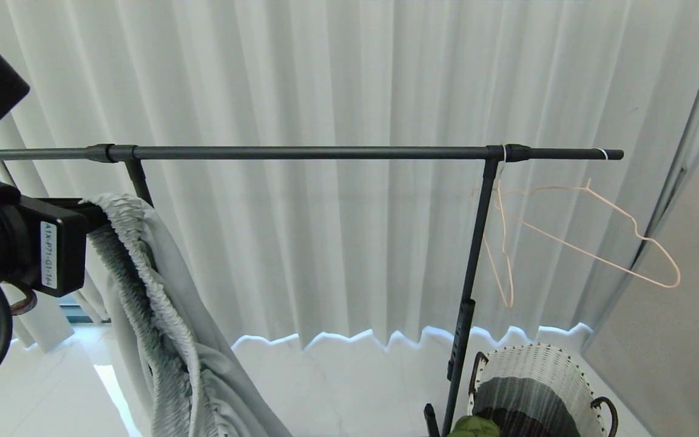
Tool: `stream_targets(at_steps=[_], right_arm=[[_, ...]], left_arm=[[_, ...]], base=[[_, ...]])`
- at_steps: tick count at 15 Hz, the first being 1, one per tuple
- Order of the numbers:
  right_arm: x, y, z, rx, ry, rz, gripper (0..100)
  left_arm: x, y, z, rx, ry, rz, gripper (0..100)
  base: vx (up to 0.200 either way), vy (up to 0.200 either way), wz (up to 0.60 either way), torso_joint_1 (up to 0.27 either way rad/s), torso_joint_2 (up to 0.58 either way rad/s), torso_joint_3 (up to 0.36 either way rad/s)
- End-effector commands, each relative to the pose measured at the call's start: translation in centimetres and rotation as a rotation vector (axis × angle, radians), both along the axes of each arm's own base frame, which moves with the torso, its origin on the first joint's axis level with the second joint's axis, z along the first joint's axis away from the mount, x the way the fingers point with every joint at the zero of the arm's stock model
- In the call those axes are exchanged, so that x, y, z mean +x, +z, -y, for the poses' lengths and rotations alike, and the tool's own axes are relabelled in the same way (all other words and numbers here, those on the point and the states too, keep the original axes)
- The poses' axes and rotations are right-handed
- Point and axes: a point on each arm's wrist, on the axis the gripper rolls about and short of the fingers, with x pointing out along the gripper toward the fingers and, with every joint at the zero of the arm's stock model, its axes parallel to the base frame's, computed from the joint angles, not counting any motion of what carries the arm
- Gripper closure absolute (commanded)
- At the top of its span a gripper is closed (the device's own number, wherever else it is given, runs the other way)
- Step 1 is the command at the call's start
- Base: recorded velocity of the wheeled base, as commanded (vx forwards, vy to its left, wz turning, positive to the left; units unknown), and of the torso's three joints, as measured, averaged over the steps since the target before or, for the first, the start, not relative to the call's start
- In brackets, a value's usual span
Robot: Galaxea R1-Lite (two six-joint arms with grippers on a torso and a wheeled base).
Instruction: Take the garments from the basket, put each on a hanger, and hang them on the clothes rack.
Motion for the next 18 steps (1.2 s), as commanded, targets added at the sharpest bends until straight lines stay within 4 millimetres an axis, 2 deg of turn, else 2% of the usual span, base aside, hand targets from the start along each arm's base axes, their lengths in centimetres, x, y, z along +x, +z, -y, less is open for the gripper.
stream_targets(at_steps=[1,5,16,18], right_arm=[[0.1,-0.2,0.0,-0.004,0.003,-0.007,0],[0.3,-0.1,-0.1,0.0,0.007,-0.001,0],[1.7,-0.2,-0.5,0.033,0.052,-0.005,0],[2.4,-0.5,-0.5,0.035,0.032,-0.022,0]], left_arm=[[0.0,-0.1,0.0,0.002,-0.001,-0.004,100],[0.0,-0.1,0.0,0.002,-0.001,-0.004,100],[0.0,-0.1,-0.1,-0.005,0.006,-0.002,100],[0.2,-0.2,0.0,-0.004,0.009,-0.008,100]], base=[[0.0,-0.2,0.0,-0.002,0.0,-0.002],[0.0,-0.2,0.0,0.007,0.0,-0.004],[0.0,0.0,0.0,0.0,0.0,0.0],[0.2,0.0,0.0,0.0,0.0,0.007]])
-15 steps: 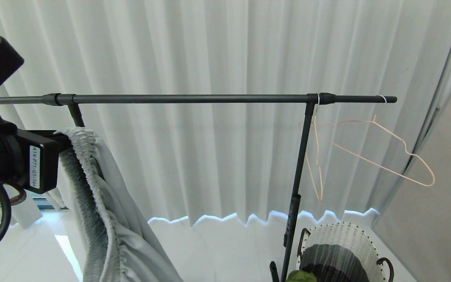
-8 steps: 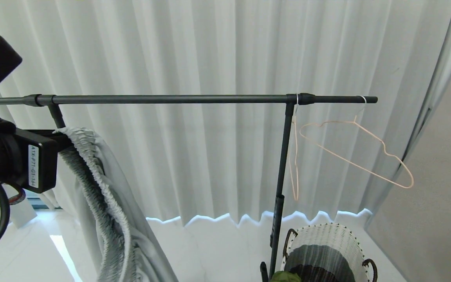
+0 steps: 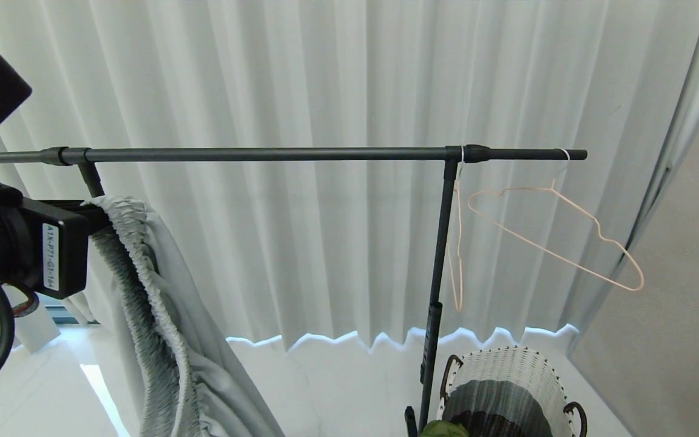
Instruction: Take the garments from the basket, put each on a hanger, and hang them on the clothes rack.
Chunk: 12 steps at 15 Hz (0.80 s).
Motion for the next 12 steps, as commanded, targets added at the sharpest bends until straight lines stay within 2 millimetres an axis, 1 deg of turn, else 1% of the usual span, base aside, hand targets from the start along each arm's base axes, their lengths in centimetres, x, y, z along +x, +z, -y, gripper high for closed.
stream_targets(at_steps=[1,4,7,9,10,12], right_arm=[[0.8,-0.4,0.0,-0.004,-0.012,-0.026,0],[1.5,-0.7,-0.1,0.004,-0.014,-0.053,0],[2.8,-1.3,0.2,0.05,-0.001,-0.099,0],[4.1,-1.8,0.7,0.078,-0.002,-0.133,0],[5.8,-2.3,1.4,0.098,-0.011,-0.136,0],[8.0,-2.9,1.9,0.099,-0.035,-0.13,0]], left_arm=[[0.2,-0.1,0.1,0.004,0.002,-0.007,100],[0.2,-0.2,0.1,0.005,0.002,-0.008,100],[0.3,-0.3,0.1,0.007,0.002,-0.012,100],[0.2,-0.6,0.1,0.013,0.002,-0.021,100],[0.1,-0.9,0.1,0.018,0.002,-0.03,100],[0.1,-1.1,0.0,0.02,0.002,-0.033,100]], base=[[0.2,0.0,0.0,-0.012,-0.01,0.007],[0.2,0.0,0.0,0.004,0.0,0.006],[0.2,0.0,0.0,0.002,0.01,0.004],[0.0,0.0,0.0,0.0,0.0,0.0],[0.0,0.0,0.0,0.0,0.0,0.0],[0.0,0.0,0.0,0.0,0.0,0.0]])
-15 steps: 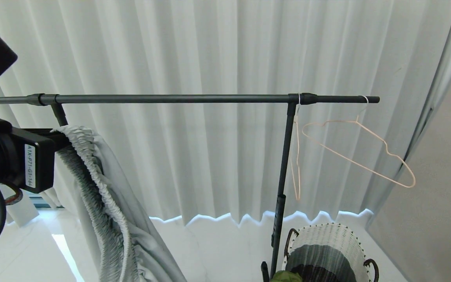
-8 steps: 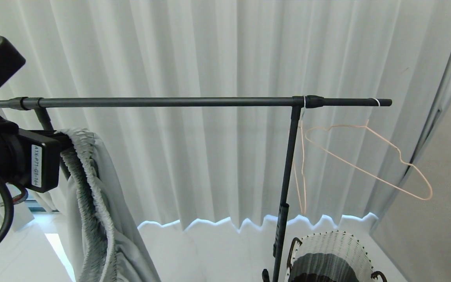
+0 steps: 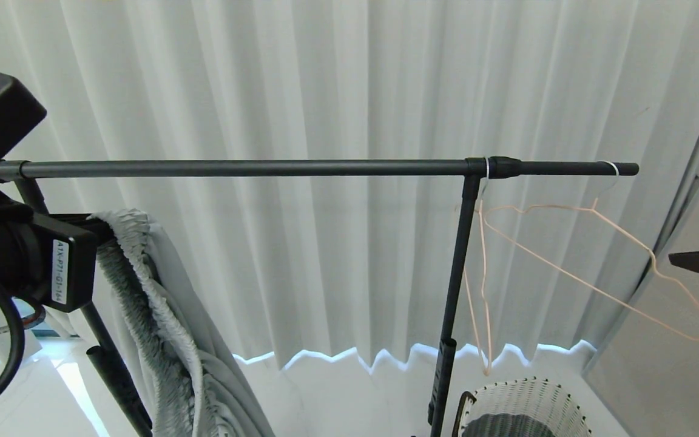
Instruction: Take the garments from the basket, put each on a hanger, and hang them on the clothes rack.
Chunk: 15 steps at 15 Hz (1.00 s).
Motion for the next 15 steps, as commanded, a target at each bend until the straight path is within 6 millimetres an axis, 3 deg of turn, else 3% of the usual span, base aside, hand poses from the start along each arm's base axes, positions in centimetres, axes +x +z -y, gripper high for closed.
stream_targets(at_steps=[1,7,15], right_arm=[[4.1,-2.0,1.2,-0.017,-0.04,-0.058,0],[9.5,-5.7,2.9,-0.005,0.043,-0.119,0],[12.6,-8.6,5.7,0.056,0.086,-0.128,0]], left_arm=[[0.0,0.1,0.0,-0.006,0.0,0.013,100],[-0.2,-0.7,-0.1,-0.006,-0.002,0.01,100],[-0.6,-1.7,-0.3,0.005,-0.005,-0.013,100]], base=[[0.0,0.0,0.0,0.0,0.0,0.0],[0.0,0.0,0.0,0.0,0.0,0.0],[0.0,0.0,0.0,0.0,0.0,0.0]])
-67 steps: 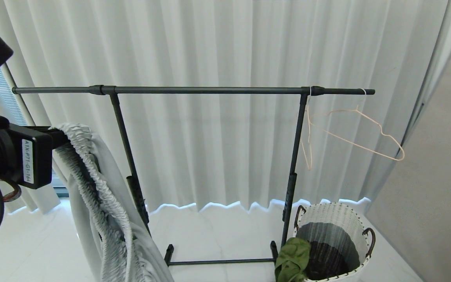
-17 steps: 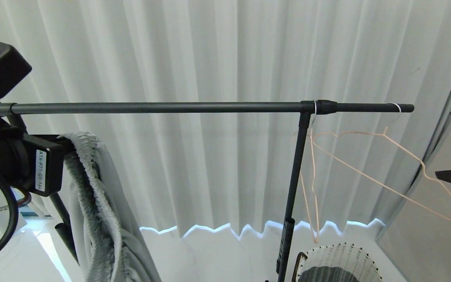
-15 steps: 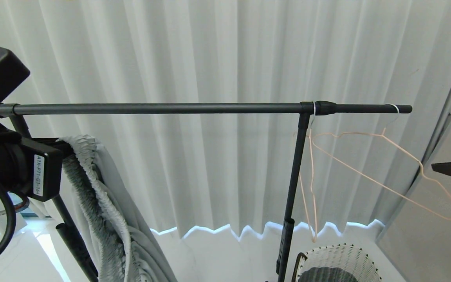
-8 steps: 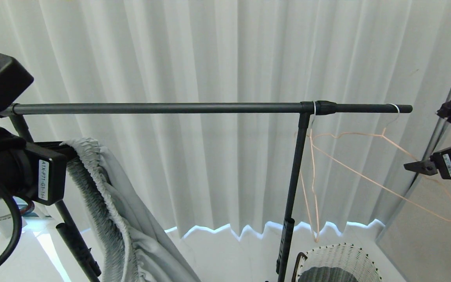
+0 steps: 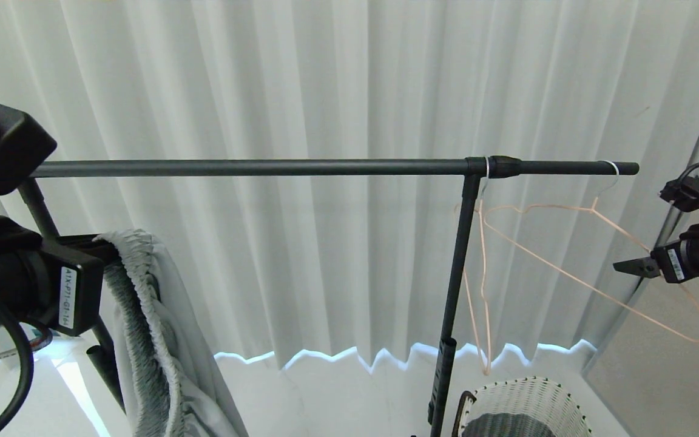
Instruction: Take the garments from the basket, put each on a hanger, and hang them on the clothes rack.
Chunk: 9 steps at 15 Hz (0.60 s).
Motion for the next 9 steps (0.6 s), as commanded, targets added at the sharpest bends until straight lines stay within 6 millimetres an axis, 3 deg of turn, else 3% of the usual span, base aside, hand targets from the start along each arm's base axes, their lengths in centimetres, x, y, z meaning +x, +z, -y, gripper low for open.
stream_targets(at_steps=[1,9], right_arm=[[0.8,-1.2,0.4,0.008,-0.006,-0.032,0],[1.7,-2.3,0.8,0.065,0.044,-0.036,0]], left_arm=[[-0.3,-0.2,-0.2,0.001,0.0,-0.002,100],[-0.8,-0.1,-0.5,-0.007,0.0,0.011,100]], base=[[0.0,0.0,0.0,0.0,0.0,0.0],[0.0,0.0,0.0,0.0,0.0,0.0]])
